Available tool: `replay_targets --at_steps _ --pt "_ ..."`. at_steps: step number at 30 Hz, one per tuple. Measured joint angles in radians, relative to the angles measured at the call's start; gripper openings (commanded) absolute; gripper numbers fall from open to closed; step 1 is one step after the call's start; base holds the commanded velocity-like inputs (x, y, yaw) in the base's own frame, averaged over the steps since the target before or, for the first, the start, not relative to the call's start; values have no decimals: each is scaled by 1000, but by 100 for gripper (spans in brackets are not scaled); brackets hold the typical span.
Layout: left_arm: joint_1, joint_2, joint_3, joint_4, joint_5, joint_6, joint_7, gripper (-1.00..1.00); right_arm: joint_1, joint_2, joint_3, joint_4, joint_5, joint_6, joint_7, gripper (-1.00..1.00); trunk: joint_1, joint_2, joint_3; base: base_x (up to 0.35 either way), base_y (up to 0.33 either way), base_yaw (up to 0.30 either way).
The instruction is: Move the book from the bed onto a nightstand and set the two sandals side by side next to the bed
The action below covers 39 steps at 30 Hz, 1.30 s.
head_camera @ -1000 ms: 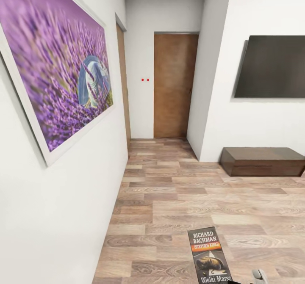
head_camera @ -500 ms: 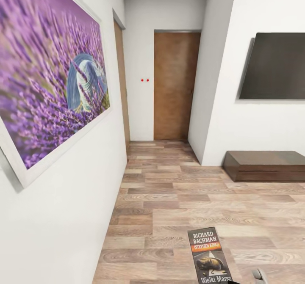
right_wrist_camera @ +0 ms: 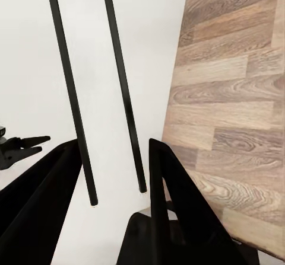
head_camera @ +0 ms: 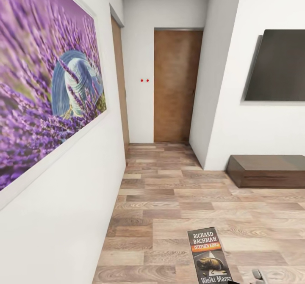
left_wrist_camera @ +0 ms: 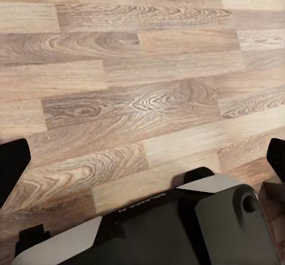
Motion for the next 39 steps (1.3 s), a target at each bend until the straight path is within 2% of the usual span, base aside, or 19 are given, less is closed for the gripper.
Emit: replay_targets --at_steps 3,8,13,23,27,29,39 --pt "0 0 0 0 0 0 0 100 0 1 -1 0 0 0 -5 -100 0 0 0 331 0 0" --pt "0 0 0 0 0 0 0 100 0 2 0 0 1 0 -107 -100 0 0 0 331 0 0" --pt "0 -1 0 0 0 0 0 100 0 18 1 0 1 0 -186 -100 0 0 0 331 0 0" --pt "0 0 0 0 0 0 0 100 0 21 -1 -1 1 0 -235 -100 0 0 0 331 0 0" --pt "0 0 0 0 0 0 0 100 0 34 0 -1 3 0 -414 -100 0 0 0 331 0 0" --pt "0 0 0 0 0 0 0 100 0 45 1 -1 5 0 -456 -100 0 0 0 331 0 0" --pt "0 -2 0 0 0 0 0 100 0 52 -1 -1 12 8 -484 -100 0 0 0 331 0 0"
